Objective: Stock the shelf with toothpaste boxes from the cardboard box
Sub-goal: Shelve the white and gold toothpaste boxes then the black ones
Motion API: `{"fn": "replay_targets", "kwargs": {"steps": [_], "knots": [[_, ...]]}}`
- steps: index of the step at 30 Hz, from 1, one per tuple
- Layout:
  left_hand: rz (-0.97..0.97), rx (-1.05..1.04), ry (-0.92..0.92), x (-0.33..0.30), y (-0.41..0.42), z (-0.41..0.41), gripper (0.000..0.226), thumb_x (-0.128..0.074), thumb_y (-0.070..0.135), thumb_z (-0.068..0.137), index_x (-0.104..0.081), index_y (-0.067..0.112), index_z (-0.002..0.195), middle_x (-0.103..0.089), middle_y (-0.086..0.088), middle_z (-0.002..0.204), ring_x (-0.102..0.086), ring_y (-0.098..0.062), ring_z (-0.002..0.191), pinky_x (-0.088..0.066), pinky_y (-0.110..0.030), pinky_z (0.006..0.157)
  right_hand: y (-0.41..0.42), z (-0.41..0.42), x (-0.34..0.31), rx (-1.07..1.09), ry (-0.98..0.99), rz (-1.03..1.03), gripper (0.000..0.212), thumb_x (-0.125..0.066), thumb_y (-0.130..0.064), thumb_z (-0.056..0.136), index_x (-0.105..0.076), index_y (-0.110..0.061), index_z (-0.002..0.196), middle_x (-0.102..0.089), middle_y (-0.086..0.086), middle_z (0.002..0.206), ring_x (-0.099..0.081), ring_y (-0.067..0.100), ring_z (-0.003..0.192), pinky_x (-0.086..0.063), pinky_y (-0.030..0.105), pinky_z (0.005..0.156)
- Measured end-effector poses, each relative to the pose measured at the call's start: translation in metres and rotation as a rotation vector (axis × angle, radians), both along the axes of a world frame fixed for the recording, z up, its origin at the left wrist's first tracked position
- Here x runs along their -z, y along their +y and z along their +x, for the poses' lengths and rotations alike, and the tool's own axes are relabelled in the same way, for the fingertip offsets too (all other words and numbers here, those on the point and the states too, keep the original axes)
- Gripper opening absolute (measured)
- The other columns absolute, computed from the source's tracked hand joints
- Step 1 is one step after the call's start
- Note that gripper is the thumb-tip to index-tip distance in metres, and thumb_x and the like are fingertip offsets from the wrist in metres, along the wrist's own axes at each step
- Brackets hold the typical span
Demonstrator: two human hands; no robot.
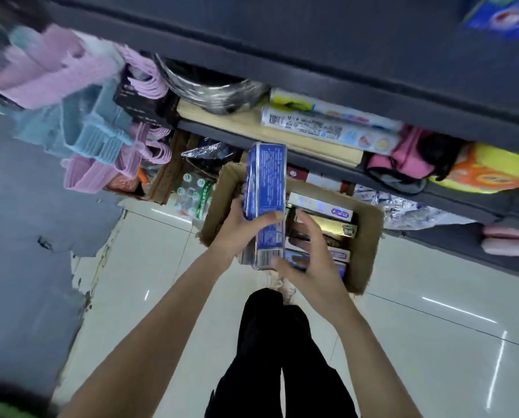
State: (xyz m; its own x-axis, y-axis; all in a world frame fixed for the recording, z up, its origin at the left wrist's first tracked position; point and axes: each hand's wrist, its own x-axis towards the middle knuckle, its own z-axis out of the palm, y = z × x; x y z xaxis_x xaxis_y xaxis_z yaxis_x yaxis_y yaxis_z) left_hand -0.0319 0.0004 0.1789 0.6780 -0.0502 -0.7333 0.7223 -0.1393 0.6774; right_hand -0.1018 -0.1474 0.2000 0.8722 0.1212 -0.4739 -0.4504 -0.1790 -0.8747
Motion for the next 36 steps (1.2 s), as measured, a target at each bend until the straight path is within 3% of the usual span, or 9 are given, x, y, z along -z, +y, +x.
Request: {"fn": "replay_targets", "kwargs": {"steps": [4,8,12,15,20,23,26,29,36], "knots": [[-0.040,-0.045,-0.023,-0.067,-0.021,-0.028,0.059,-0.077,0.025,0.077,-0.040,0.014,0.120,-0.060,0.003,0.106,-0.064,0.000,0.084,-0.052,-0.012,0.067,0.002,-0.007,-0.060,-0.016,-0.031,-0.008,0.090,-0.077,-0.030,0.076,-0.020,-0.036,0.146,-0.033,-0.016,0.146,-0.036,-0.006,0.129,-0.042,0.023,0.103],[-0.136,-0.089,0.001,-0.115,-0.029,-0.053,0.078,-0.068,0.053,0.077,-0.035,0.015,0.135,-0.059,0.000,0.123,-0.062,-0.010,0.104,-0.053,-0.027,0.087,-0.013,-0.016,-0.104,0.042,-0.008,0.029,0.086,-0.077,-0.015,0.076,-0.026,-0.035,0.143,-0.049,-0.018,0.129,-0.054,-0.001,0.115,-0.051,0.024,0.089],[-0.225,-0.184,-0.009,-0.142,-0.013,-0.060,0.106,-0.072,0.080,0.044,-0.051,0.026,0.133,-0.060,0.000,0.130,-0.057,-0.021,0.119,-0.042,-0.044,0.104,-0.034,-0.022,-0.134,0.312,0.250,0.569,0.059,-0.058,0.001,0.069,-0.053,-0.022,0.123,-0.065,0.012,0.107,-0.067,0.028,0.094,-0.056,0.037,0.073],[-0.226,-0.176,-0.009,-0.155,0.003,-0.059,0.103,-0.074,0.078,0.041,-0.055,0.029,0.130,-0.059,-0.001,0.131,-0.055,-0.023,0.121,-0.039,-0.048,0.107,-0.043,-0.024,-0.153,0.489,0.323,0.815,0.041,-0.066,-0.018,0.066,-0.061,-0.008,0.105,-0.072,0.010,0.083,-0.070,0.023,0.066,-0.056,0.030,0.055],[-0.225,-0.166,-0.076,-0.170,0.020,-0.043,0.075,-0.081,0.043,0.058,-0.047,0.026,0.122,-0.065,-0.003,0.115,-0.065,-0.020,0.096,-0.050,-0.043,0.092,-0.048,-0.018,-0.166,0.516,0.286,0.718,0.094,-0.096,-0.040,0.017,-0.063,-0.008,0.098,-0.073,0.009,0.079,-0.070,0.021,0.062,-0.055,0.028,0.051],[-0.255,-0.146,-0.114,-0.167,0.033,-0.027,0.064,-0.074,0.028,0.069,-0.038,0.023,0.121,-0.063,-0.005,0.109,-0.067,-0.019,0.083,-0.054,-0.038,0.076,-0.041,-0.012,-0.166,0.558,0.280,0.724,0.095,-0.096,-0.036,0.024,-0.061,-0.004,0.106,-0.073,0.013,0.091,-0.071,0.023,0.074,-0.059,0.031,0.060],[-0.253,-0.132,-0.112,-0.158,0.048,-0.011,0.036,-0.069,0.022,0.081,-0.044,0.024,0.106,-0.064,-0.007,0.105,-0.066,-0.019,0.079,-0.055,-0.037,0.071,-0.032,-0.001,-0.162,0.570,0.311,0.469,0.069,-0.082,-0.036,0.058,-0.055,-0.006,0.113,-0.072,0.009,0.093,-0.070,0.017,0.073,-0.057,0.028,0.063],[-0.269,-0.178,-0.085,-0.151,0.065,0.007,0.019,-0.064,0.021,0.087,-0.047,0.022,0.095,-0.066,-0.004,0.093,-0.066,-0.014,0.070,-0.054,-0.025,0.053,-0.021,0.025,-0.159,0.432,0.212,-0.081,0.025,-0.067,-0.025,0.084,-0.061,-0.013,0.105,-0.071,0.006,0.097,-0.069,0.013,0.073,-0.055,0.025,0.064],[-0.252,-0.264,-0.055,-0.146,0.103,0.055,0.016,-0.064,0.026,0.087,-0.055,0.018,0.098,-0.068,-0.005,0.088,-0.065,-0.016,0.067,-0.051,-0.030,0.062,-0.018,0.163,-0.167,0.004,-0.267,-0.867,0.042,-0.073,-0.030,0.080,-0.055,-0.018,0.116,-0.066,0.004,0.112,-0.062,0.025,0.099,-0.050,0.041,0.084]]}}
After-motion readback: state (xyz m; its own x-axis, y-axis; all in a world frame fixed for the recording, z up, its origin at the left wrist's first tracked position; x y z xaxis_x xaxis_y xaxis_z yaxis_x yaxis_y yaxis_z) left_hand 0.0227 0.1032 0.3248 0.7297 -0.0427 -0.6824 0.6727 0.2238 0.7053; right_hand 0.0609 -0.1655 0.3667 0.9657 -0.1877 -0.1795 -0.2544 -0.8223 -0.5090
